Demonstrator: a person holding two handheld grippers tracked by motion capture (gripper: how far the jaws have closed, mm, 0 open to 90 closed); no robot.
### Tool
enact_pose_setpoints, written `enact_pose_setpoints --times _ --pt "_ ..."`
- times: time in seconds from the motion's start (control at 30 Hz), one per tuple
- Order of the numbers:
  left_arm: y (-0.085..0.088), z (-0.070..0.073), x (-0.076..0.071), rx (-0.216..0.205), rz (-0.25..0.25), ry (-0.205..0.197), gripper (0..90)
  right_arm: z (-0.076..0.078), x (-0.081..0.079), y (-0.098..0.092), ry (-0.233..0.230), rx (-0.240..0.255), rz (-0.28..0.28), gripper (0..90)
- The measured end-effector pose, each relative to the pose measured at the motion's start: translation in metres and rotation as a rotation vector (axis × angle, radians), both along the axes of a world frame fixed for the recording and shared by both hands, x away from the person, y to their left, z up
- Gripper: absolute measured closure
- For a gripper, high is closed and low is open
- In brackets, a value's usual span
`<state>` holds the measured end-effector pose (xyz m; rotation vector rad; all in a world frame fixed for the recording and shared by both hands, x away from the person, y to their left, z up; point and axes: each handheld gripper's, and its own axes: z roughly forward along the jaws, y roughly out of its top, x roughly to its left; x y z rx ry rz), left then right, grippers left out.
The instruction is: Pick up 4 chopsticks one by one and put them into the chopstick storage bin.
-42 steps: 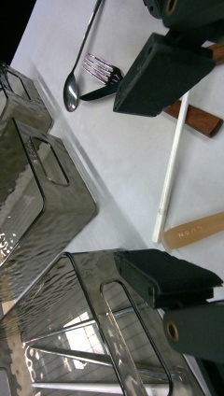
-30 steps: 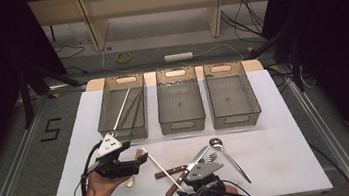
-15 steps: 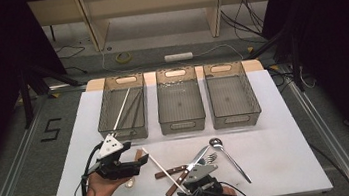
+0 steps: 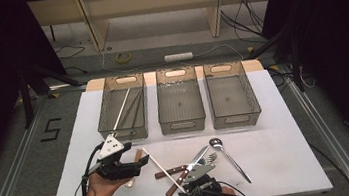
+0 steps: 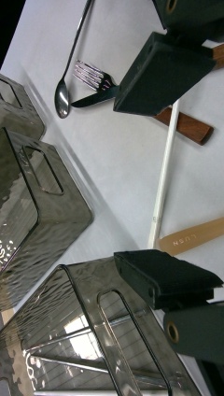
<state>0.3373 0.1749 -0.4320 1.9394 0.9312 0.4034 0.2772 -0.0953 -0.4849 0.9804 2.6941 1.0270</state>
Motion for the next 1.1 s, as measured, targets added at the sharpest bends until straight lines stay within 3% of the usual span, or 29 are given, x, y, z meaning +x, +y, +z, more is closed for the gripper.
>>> enact_pose_setpoints --times 0.23,0.3,0.63,1.1 --pt "-0.001 0.0 -0.001 0.004 -0.006 0.002 22.3 0.0 0.003 -0.002 0.017 0.006 -0.039 79.3" --pt "-0.001 0.0 -0.001 0.006 -0.009 0.003 22.3 0.0 0.005 -0.004 0.043 0.019 -0.063 81.0" --pt "-0.002 0.0 -0.001 0.003 -0.012 0.003 22.3 0.002 0.011 -0.012 0.091 0.03 -0.146 86.1" --pt "-0.004 0.0 -0.002 0.02 -0.033 0.005 22.7 0.012 0.015 -0.023 0.073 0.019 -0.129 87.2"
